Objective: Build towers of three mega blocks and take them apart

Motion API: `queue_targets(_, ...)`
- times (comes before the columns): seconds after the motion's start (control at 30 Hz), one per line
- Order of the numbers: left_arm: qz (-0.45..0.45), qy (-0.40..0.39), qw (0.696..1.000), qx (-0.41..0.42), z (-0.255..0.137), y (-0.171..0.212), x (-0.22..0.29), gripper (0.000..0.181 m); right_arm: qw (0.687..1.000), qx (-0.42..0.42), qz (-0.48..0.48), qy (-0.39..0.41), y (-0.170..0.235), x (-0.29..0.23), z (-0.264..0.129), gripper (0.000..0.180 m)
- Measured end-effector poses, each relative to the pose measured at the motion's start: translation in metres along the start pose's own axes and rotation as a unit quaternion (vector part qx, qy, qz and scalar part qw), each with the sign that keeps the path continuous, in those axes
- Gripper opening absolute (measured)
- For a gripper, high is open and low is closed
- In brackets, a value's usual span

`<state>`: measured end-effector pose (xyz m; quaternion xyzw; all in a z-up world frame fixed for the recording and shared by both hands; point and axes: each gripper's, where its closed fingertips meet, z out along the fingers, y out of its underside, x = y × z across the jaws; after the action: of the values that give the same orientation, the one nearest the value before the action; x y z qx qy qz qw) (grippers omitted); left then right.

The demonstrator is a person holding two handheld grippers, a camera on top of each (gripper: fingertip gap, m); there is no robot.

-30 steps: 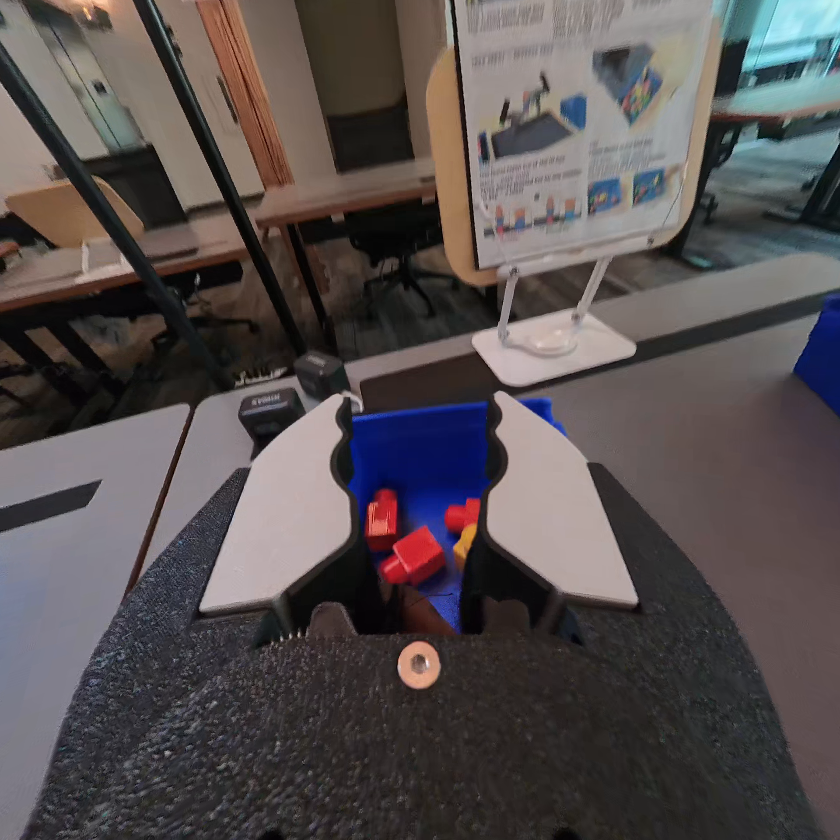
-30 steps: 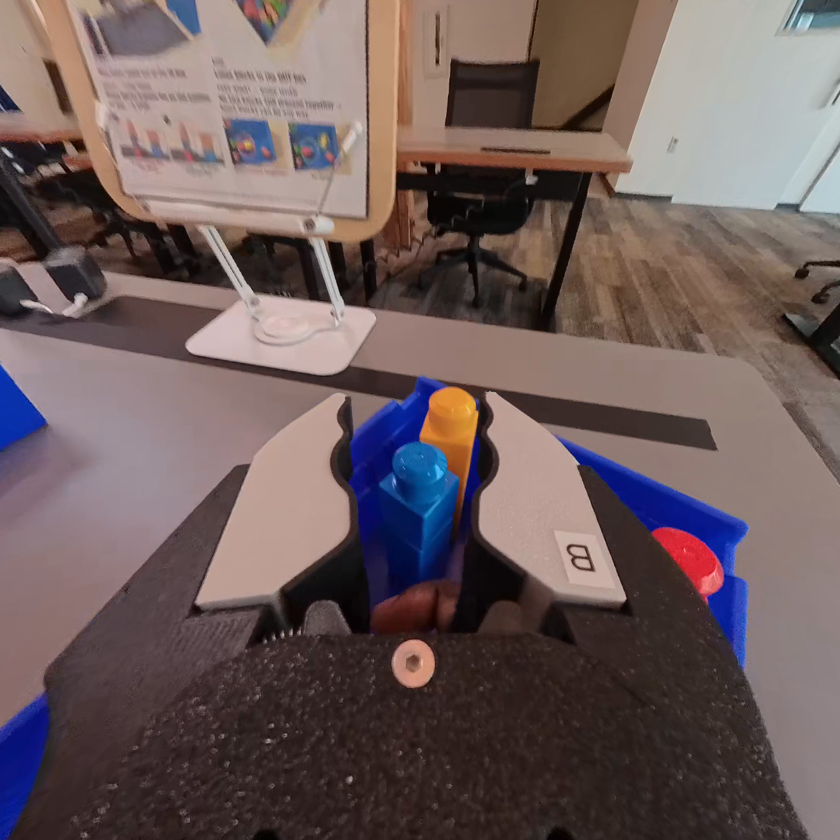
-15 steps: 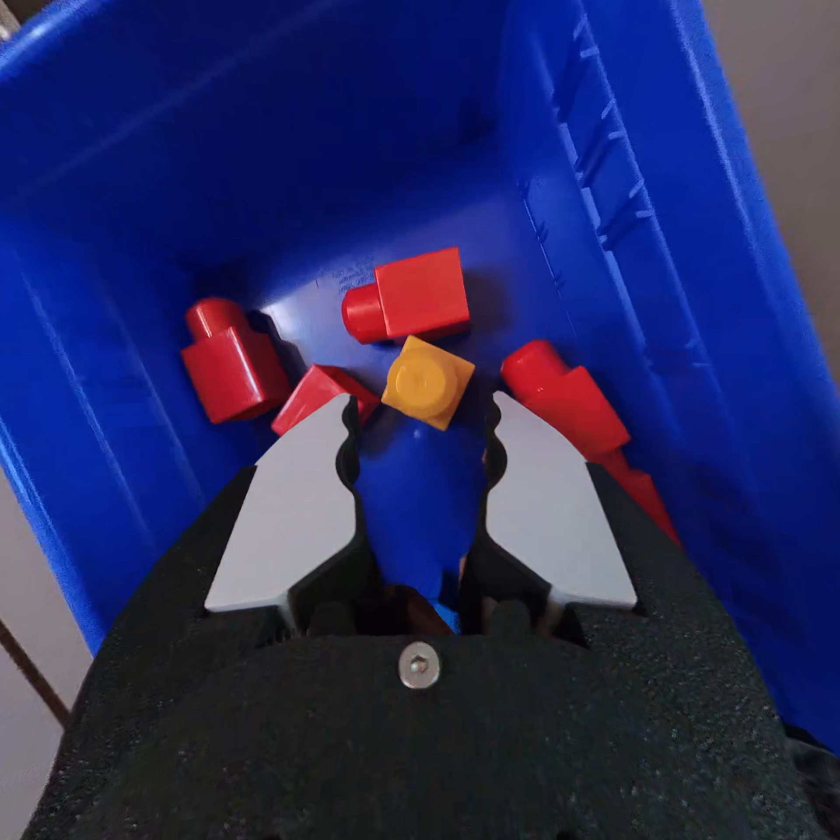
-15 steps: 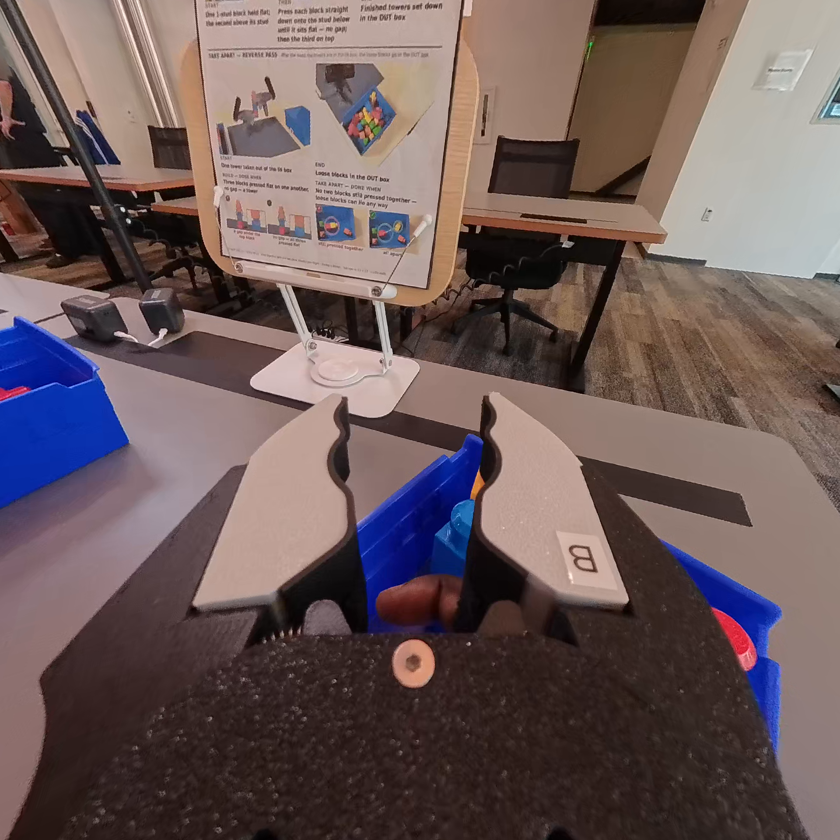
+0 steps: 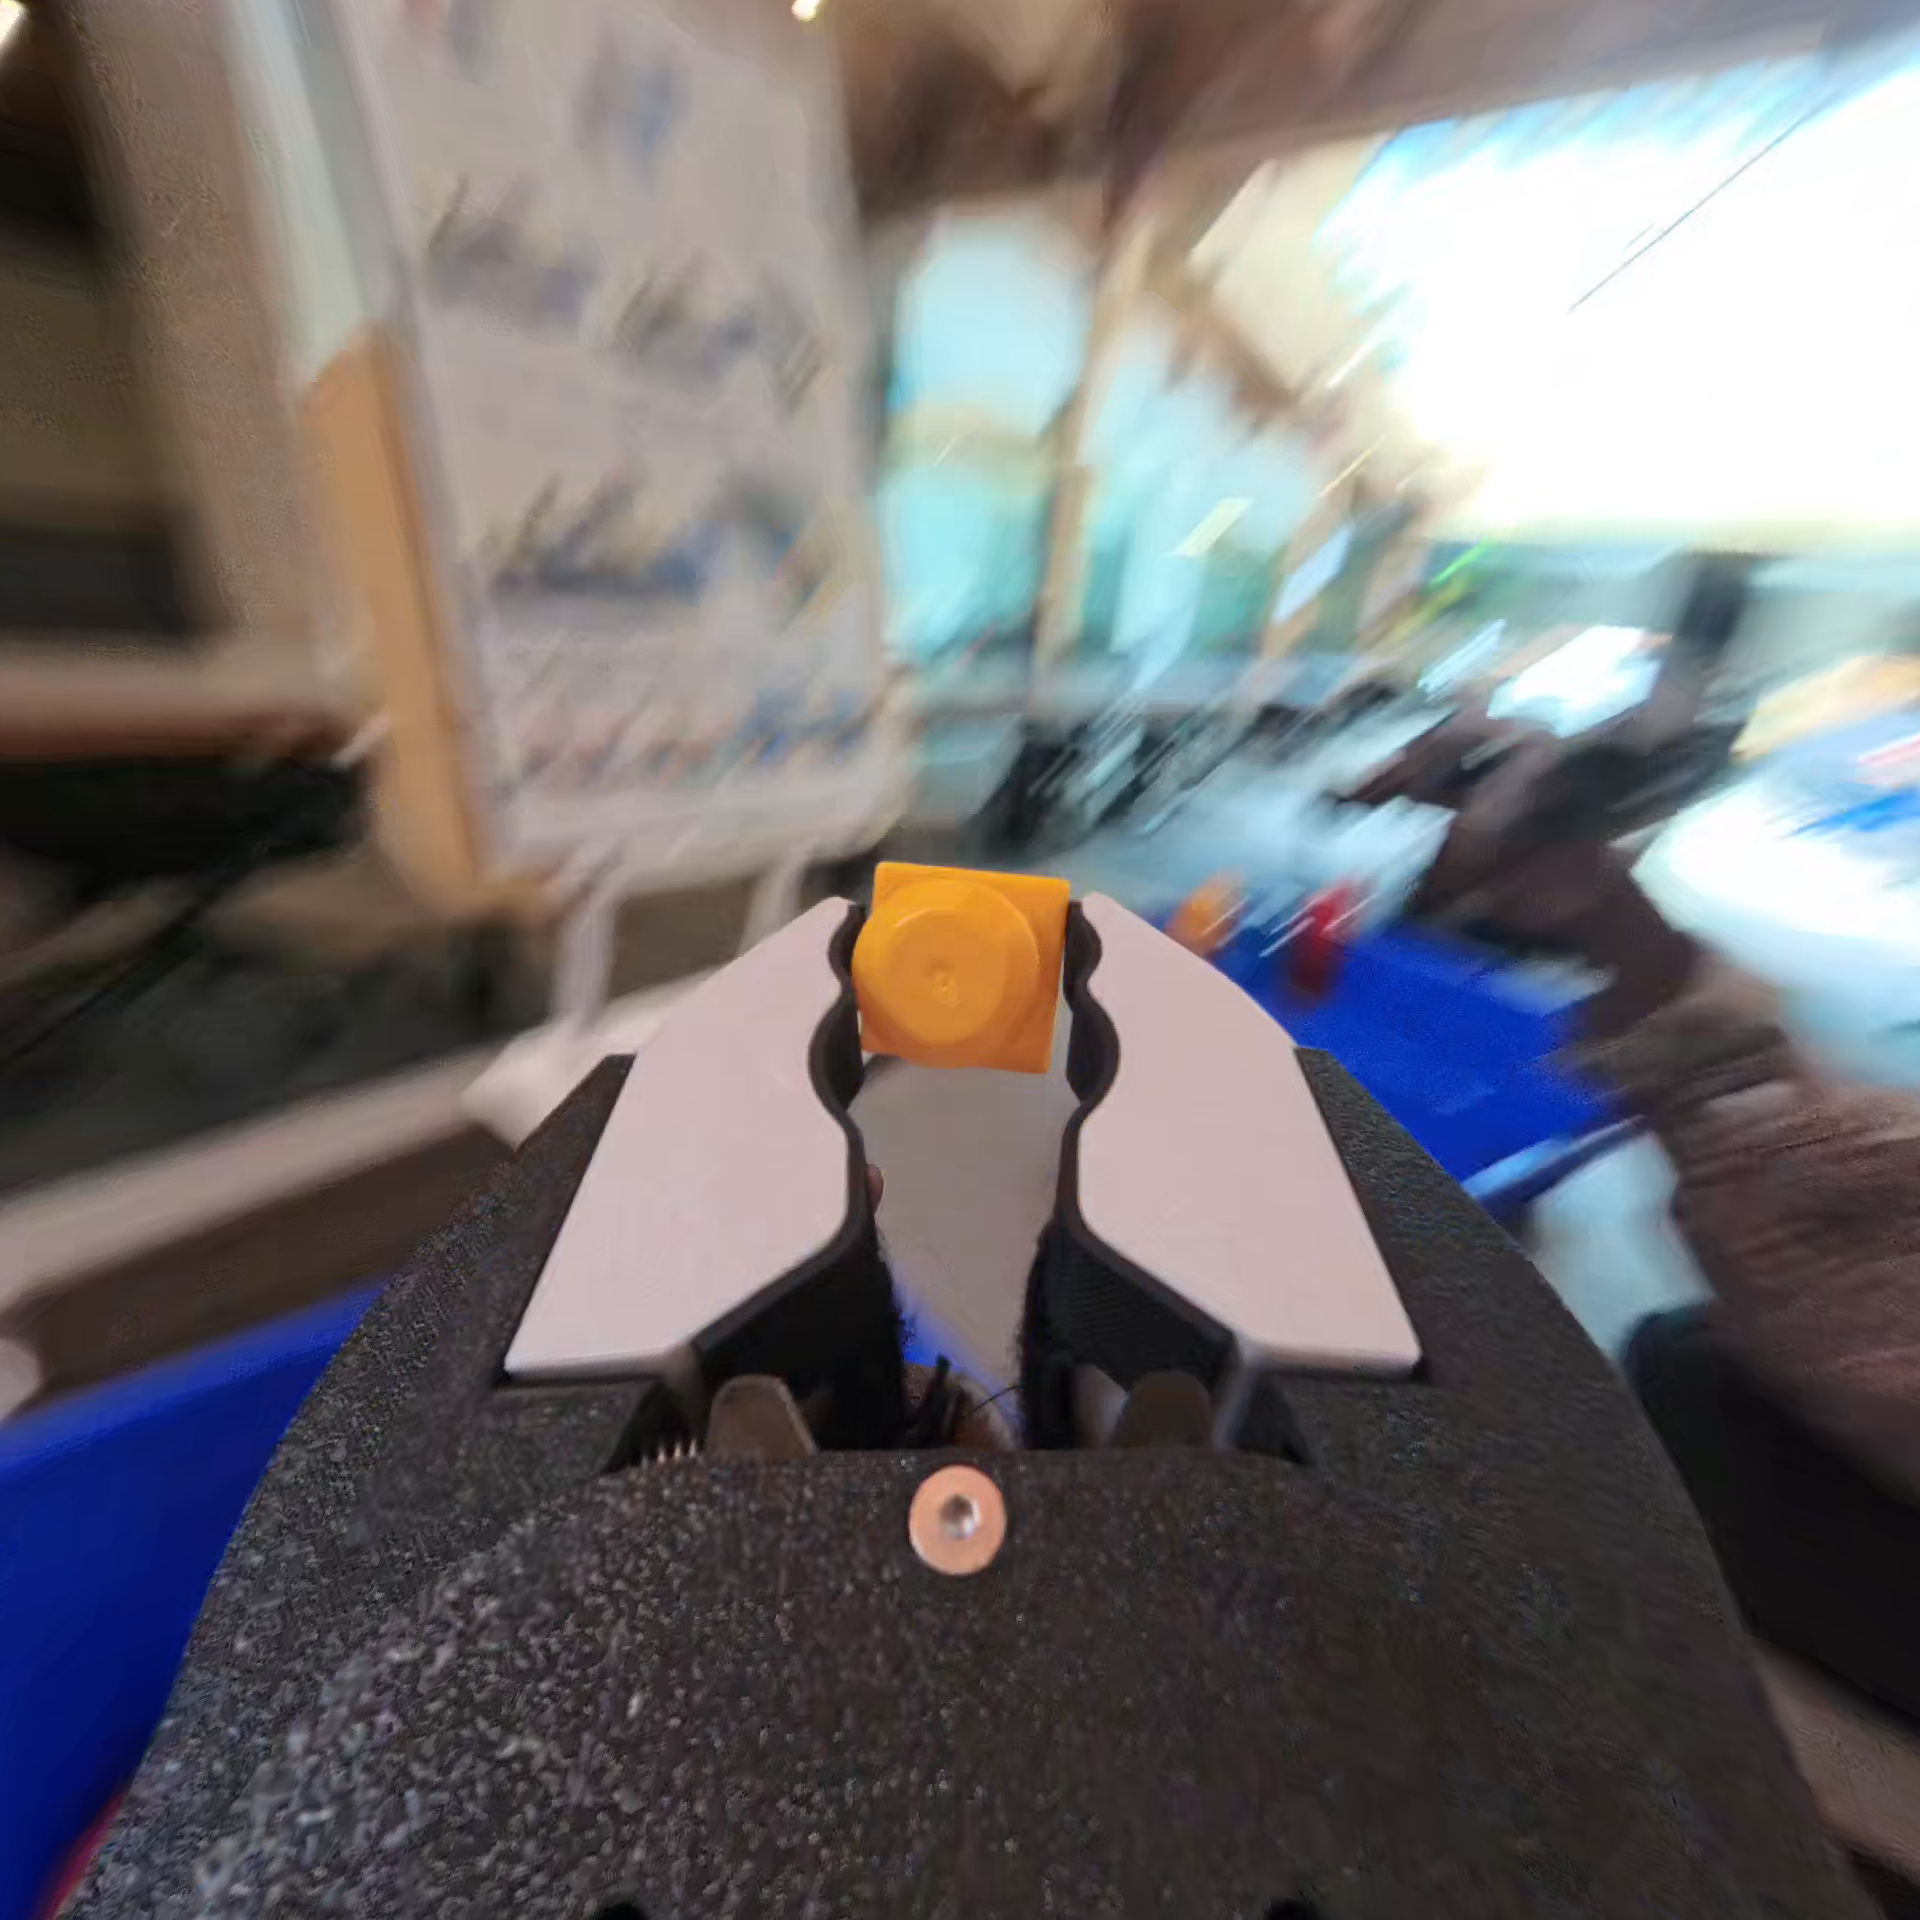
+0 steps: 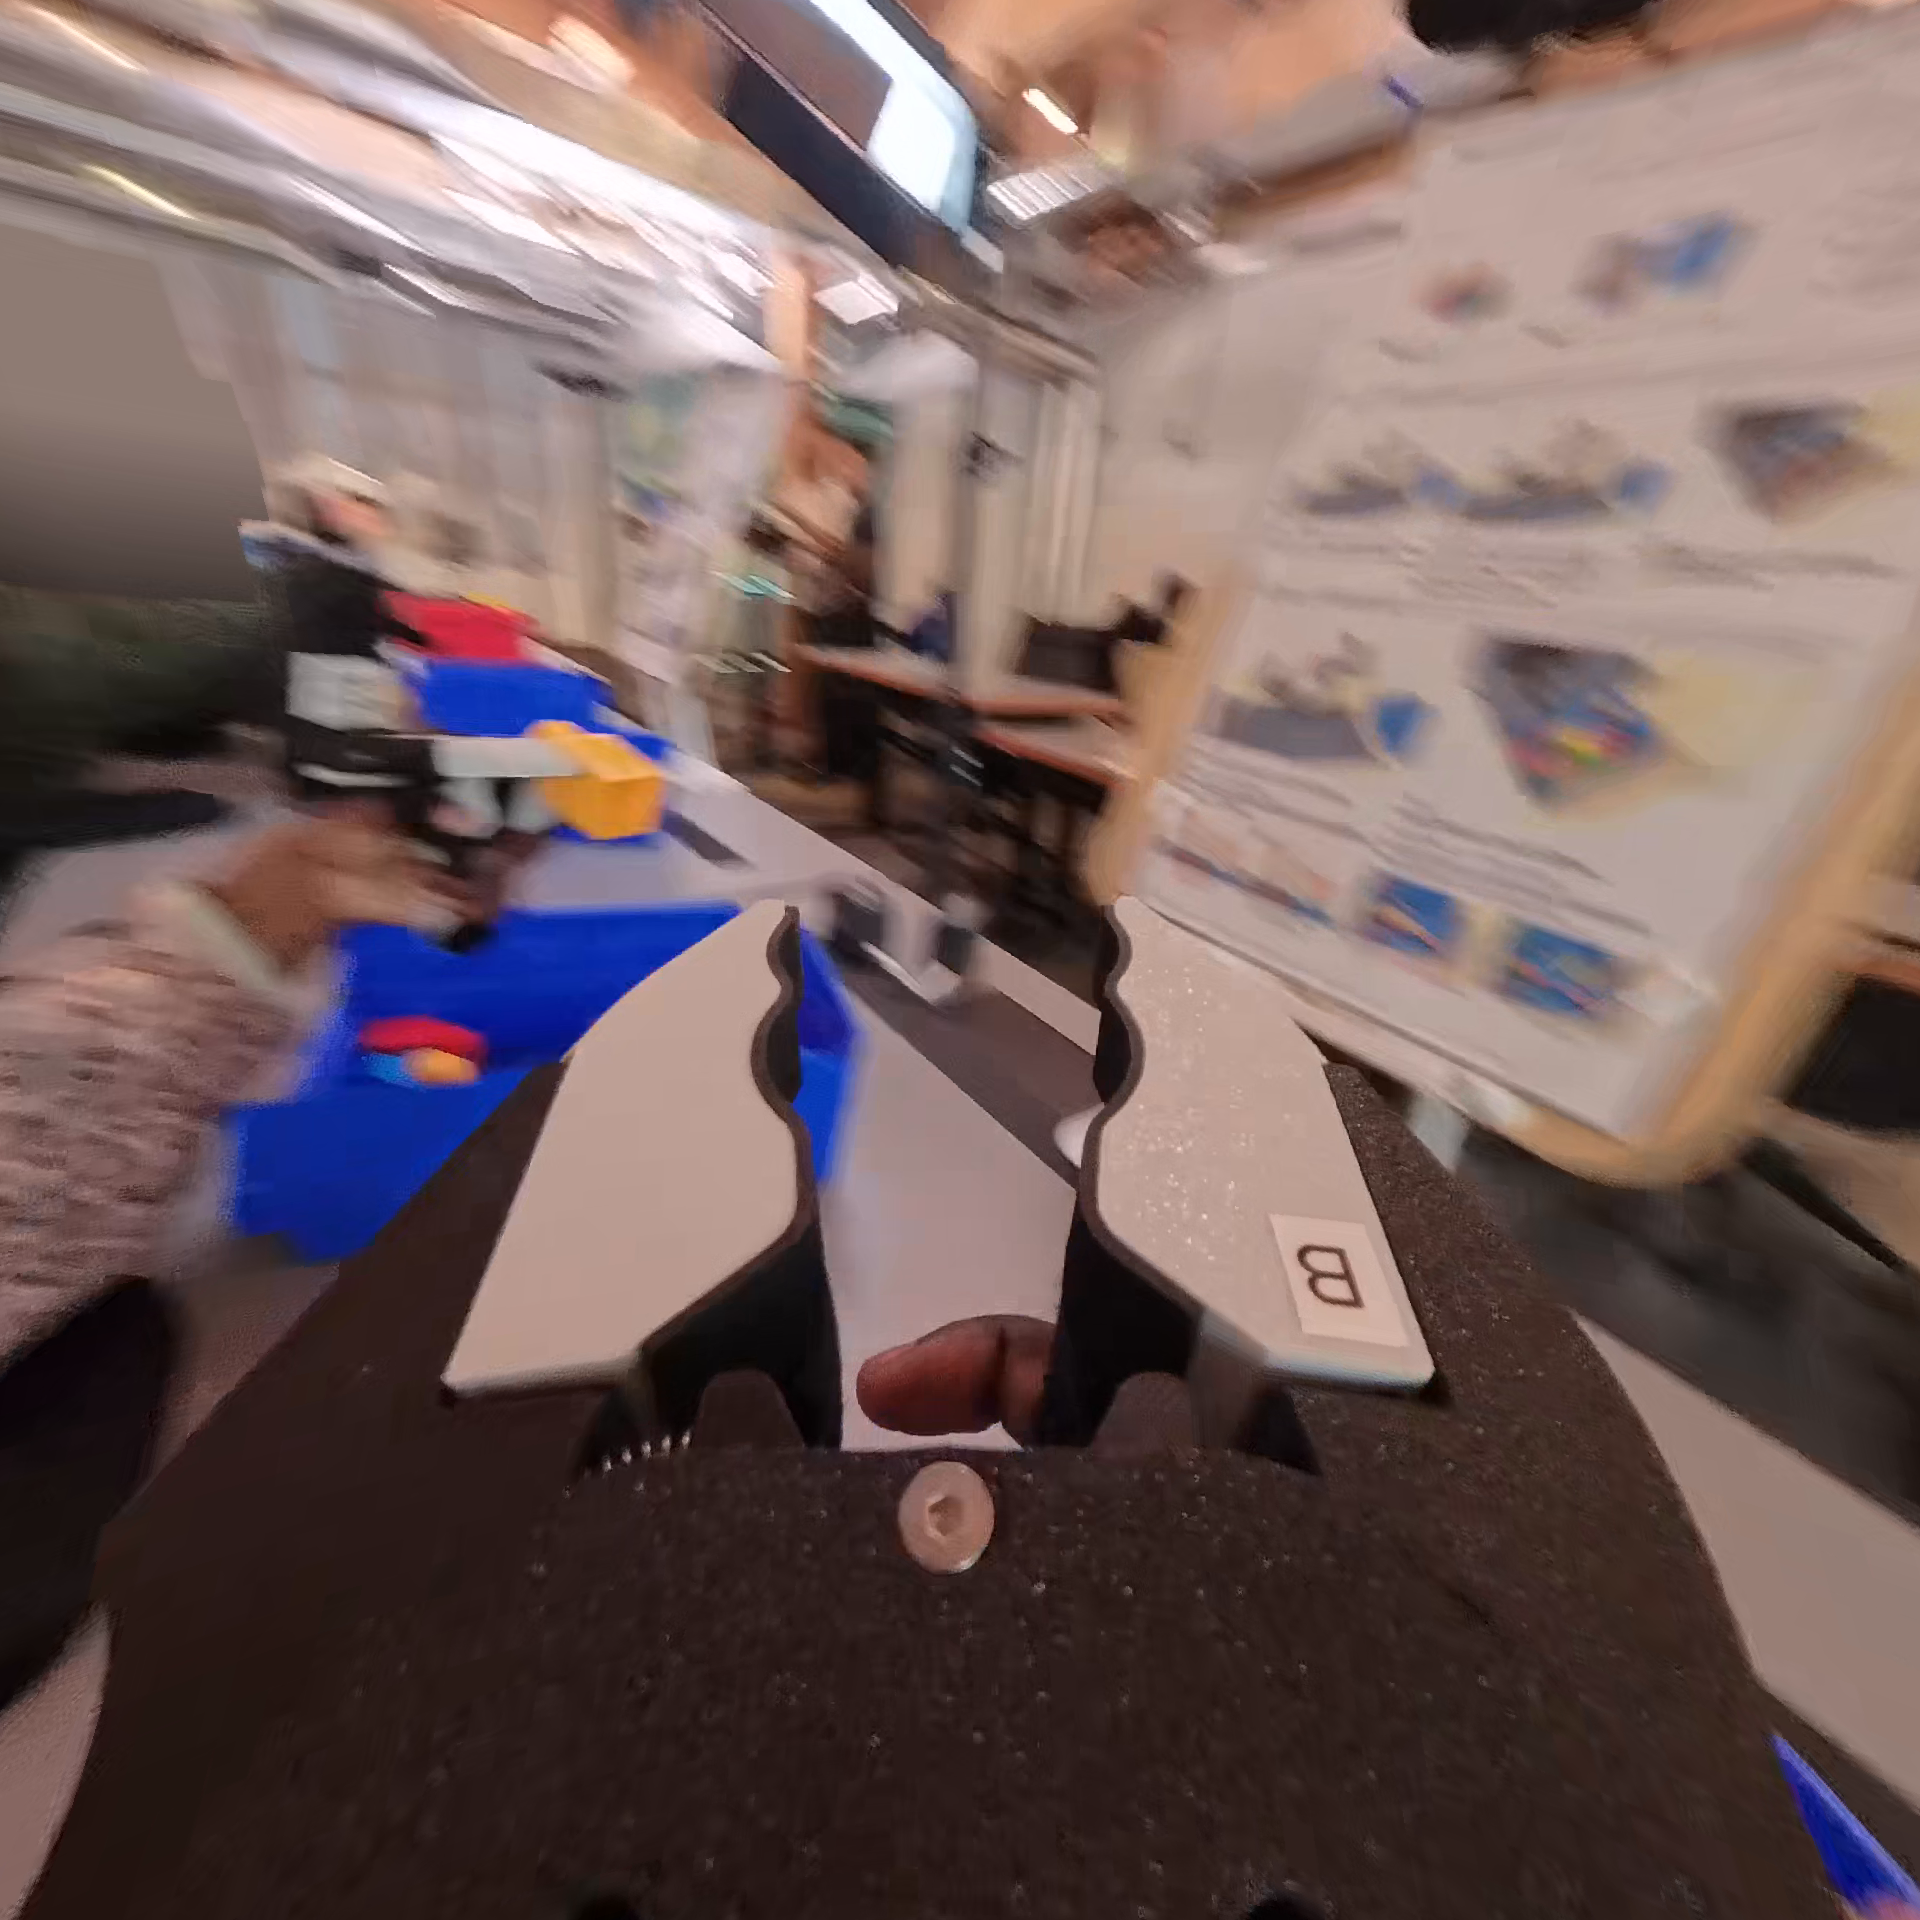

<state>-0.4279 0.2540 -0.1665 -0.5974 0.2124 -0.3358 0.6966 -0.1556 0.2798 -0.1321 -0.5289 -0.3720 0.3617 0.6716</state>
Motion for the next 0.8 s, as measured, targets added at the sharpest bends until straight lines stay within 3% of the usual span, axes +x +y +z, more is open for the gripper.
queue_targets(0.07,-0.029,0.149,0.98,0.13,-0.001,-0.045,0.053,0.036,0.99,0.071,0.037,-0.12,-0.024,-0.05,0.023,0.055)
queue_targets(0.1,-0.036,0.185,0.969,0.157,0.002,-0.057,0.069,0.036,0.979,0.099,0.059,-0.167,-0.034,-0.072,0.032,0.056)
queue_targets(0.2,-0.027,0.253,0.957,0.142,0.022,-0.058,0.109,0.036,0.964,0.108,0.061,-0.237,-0.036,-0.123,0.061,0.062)
queue_targets(0.37,-0.011,0.294,0.95,0.109,0.044,-0.051,0.145,0.036,0.97,0.078,0.026,-0.227,-0.025,-0.151,0.088,0.061)
queue_targets(0.5,-0.004,0.294,0.953,0.076,0.051,-0.043,0.153,0.036,0.966,0.11,0.03,-0.234,-0.031,-0.155,0.086,0.034)
queue_targets(0.8,0.017,0.27,0.962,0.028,0.047,-0.04,0.153,0.036,0.964,0.105,0.024,-0.245,-0.028,-0.162,0.088,0.039)
